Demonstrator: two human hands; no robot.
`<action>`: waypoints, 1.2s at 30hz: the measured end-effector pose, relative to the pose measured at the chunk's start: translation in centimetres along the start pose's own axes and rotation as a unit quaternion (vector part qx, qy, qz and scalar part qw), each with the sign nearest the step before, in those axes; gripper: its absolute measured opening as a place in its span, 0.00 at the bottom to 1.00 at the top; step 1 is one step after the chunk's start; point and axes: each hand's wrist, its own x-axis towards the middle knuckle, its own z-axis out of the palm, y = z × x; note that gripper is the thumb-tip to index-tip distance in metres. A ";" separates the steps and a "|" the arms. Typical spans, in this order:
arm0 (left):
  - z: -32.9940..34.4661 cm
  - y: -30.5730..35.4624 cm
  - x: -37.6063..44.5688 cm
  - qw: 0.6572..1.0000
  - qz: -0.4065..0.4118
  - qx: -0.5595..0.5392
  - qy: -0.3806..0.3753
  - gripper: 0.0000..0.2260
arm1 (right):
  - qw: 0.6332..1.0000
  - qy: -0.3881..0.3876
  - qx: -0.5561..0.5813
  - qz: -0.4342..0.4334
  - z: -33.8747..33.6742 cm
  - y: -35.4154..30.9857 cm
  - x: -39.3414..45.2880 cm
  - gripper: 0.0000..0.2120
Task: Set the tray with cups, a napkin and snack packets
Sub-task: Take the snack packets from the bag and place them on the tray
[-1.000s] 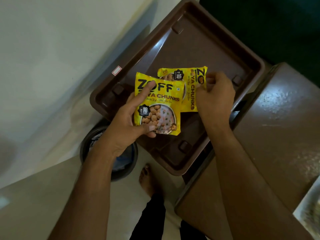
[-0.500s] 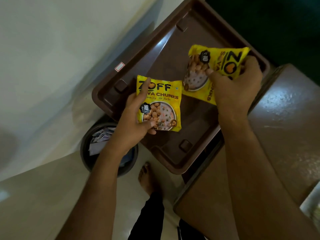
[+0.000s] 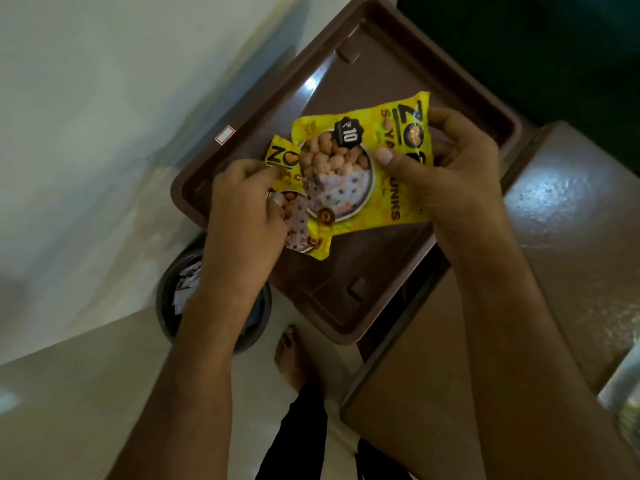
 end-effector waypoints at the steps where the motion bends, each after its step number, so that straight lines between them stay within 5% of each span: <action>1: -0.3 0.3 0.2 0.998 -0.010 -0.048 0.029 0.14 | 1.000 -0.024 -0.001 0.007 -0.1 0.1 -0.1 0.27; 3: -0.9 1.1 0.7 0.979 -0.056 -0.189 0.041 0.14 | 0.997 -0.074 -0.025 0.012 -0.2 0.1 -0.2 0.27; 7: -1.7 2.0 2.1 0.877 -0.155 -0.444 -0.099 0.16 | 0.982 -0.163 -0.099 0.009 -0.2 -0.3 -0.1 0.30; 10: -1.1 2.3 1.9 0.893 -0.121 -0.417 -0.119 0.05 | 0.979 -0.155 -0.135 0.005 -0.2 -0.5 -0.1 0.30; 13: 0.0 2.2 1.4 0.881 -0.145 -0.445 -0.062 0.10 | 0.991 -0.029 -0.132 0.009 -0.3 -0.2 -0.2 0.28; 15: 0.9 2.3 1.0 0.854 -0.188 -0.484 -0.033 0.07 | 0.996 0.032 -0.067 0.054 -0.2 0.1 -0.7 0.28; 19: 2.6 2.6 0.3 0.809 -0.240 -0.536 -0.031 0.03 | 0.982 -0.014 0.128 0.136 0.4 1.1 -2.1 0.32; 22: 3.2 2.4 -0.1 0.844 -0.224 -0.487 -0.021 0.05 | 0.992 -0.045 0.080 0.092 0.3 2.4 -2.8 0.37; 27: 2.3 0.9 0.0 0.945 -0.143 -0.272 0.115 0.04 | 0.996 0.004 0.044 0.074 -0.3 3.0 -2.3 0.24; 33: 2.3 0.1 1.0 0.989 -0.125 -0.077 -0.010 0.30 | 0.994 0.045 0.049 0.083 -1.7 3.0 -2.0 0.14; 36: 2.9 0.2 1.3 0.989 -0.127 -0.069 -0.017 0.39 | 0.996 0.058 -0.018 0.069 -1.3 3.1 -2.4 0.25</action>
